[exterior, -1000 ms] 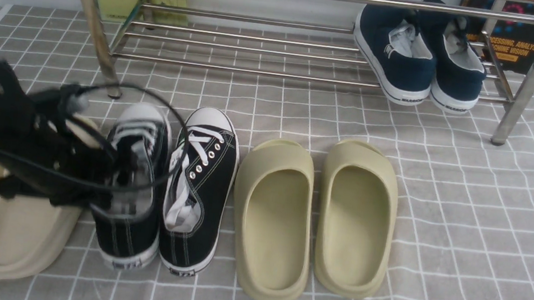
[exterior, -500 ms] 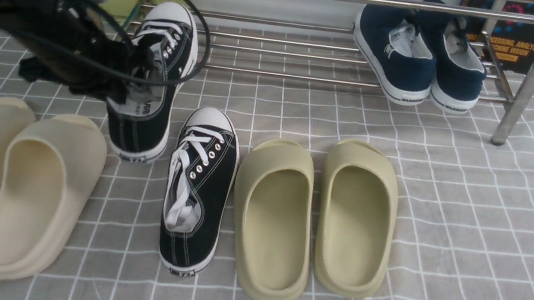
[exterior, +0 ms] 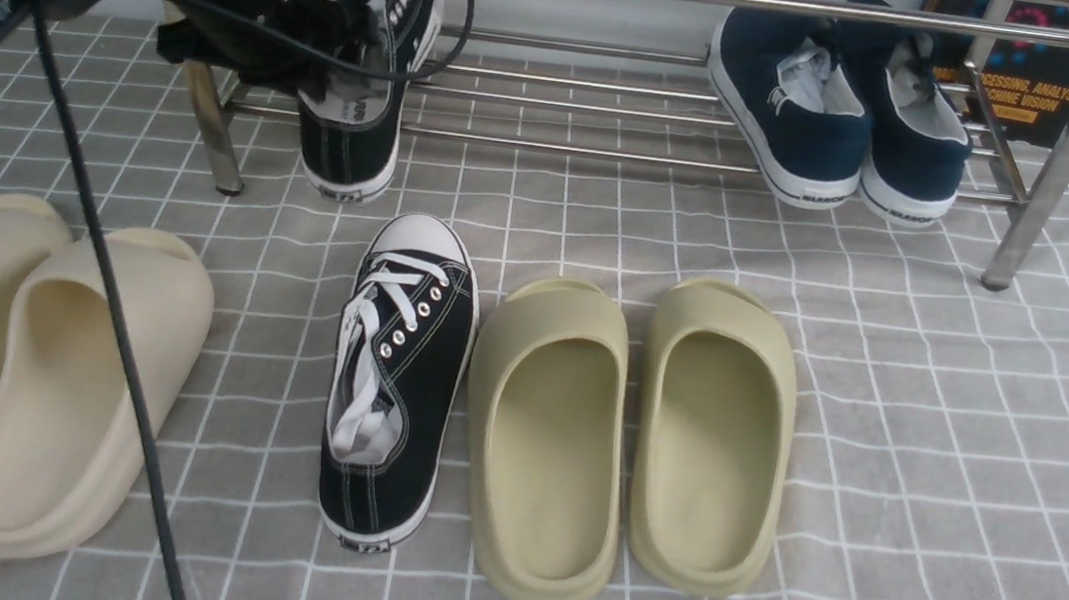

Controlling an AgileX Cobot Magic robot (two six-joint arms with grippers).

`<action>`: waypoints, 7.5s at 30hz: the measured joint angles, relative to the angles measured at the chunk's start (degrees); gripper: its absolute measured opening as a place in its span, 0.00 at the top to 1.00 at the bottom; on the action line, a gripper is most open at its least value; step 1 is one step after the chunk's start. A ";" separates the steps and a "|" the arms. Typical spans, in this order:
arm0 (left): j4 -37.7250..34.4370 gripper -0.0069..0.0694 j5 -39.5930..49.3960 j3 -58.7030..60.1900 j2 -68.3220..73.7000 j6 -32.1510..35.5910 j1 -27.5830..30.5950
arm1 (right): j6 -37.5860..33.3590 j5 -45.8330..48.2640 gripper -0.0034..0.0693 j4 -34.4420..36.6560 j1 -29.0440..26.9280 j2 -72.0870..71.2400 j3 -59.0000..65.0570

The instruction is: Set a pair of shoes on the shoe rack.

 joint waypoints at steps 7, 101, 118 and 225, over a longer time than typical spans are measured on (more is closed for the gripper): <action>-0.19 0.60 -5.81 -1.28 1.41 -0.20 0.00 | 0.00 0.00 0.62 0.00 0.00 0.00 0.00; 7.14 0.83 5.13 -1.30 -3.64 -6.49 -14.75 | -1.23 0.00 0.62 -0.01 0.00 0.00 0.00; 17.08 0.83 -10.13 -1.50 1.67 -7.96 -14.75 | -1.30 0.00 0.62 -0.01 0.00 0.00 0.00; 8.94 0.93 -22.57 120.72 -127.82 -3.83 -1.69 | -0.25 -0.02 0.62 -0.01 0.10 -0.05 0.00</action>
